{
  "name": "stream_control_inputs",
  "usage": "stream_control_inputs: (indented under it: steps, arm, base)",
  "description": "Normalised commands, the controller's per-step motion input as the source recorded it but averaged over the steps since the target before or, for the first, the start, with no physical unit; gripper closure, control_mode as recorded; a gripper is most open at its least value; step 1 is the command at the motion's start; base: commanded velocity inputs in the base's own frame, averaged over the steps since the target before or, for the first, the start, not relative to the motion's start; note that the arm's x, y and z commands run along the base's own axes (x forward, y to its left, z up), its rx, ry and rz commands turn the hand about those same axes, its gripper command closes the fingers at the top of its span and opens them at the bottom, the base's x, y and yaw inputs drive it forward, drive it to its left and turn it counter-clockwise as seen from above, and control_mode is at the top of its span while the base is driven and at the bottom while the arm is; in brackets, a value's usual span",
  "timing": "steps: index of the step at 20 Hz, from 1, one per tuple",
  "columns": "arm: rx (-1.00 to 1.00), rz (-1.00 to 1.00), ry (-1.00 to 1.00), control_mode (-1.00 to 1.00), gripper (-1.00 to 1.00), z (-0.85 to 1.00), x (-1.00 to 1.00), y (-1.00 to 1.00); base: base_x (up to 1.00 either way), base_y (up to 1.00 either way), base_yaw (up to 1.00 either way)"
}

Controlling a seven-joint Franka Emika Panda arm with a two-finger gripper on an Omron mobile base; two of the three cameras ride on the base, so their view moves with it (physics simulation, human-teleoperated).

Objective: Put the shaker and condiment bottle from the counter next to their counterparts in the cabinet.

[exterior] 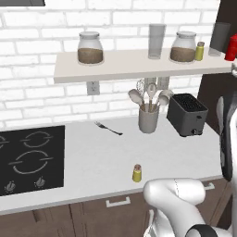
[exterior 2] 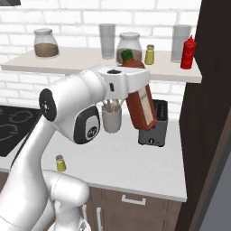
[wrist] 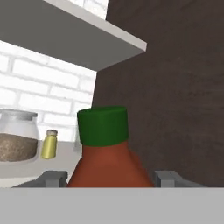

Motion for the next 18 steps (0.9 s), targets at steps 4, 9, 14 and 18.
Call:
stream_control_inputs:
  steps: [4,9,14,18]
  arm:
    - [0.15,0.0,-0.13,-1.0,1.0,0.76,-0.59,0.0]
    - [0.11,0.0,-0.2,-1.0,1.0,0.45,-0.15,0.46]
    - [0.04,0.0,-0.02,-1.0,1.0,-0.05,0.18,0.27]
    - [0.14,0.04,-0.01,-1.0,1.0,0.0,0.6,0.2]
  base:
    - [0.0,0.0,0.0]
    - [0.0,0.0,0.0]
    - [0.0,0.0,0.0]
    - [0.0,0.0,0.0]
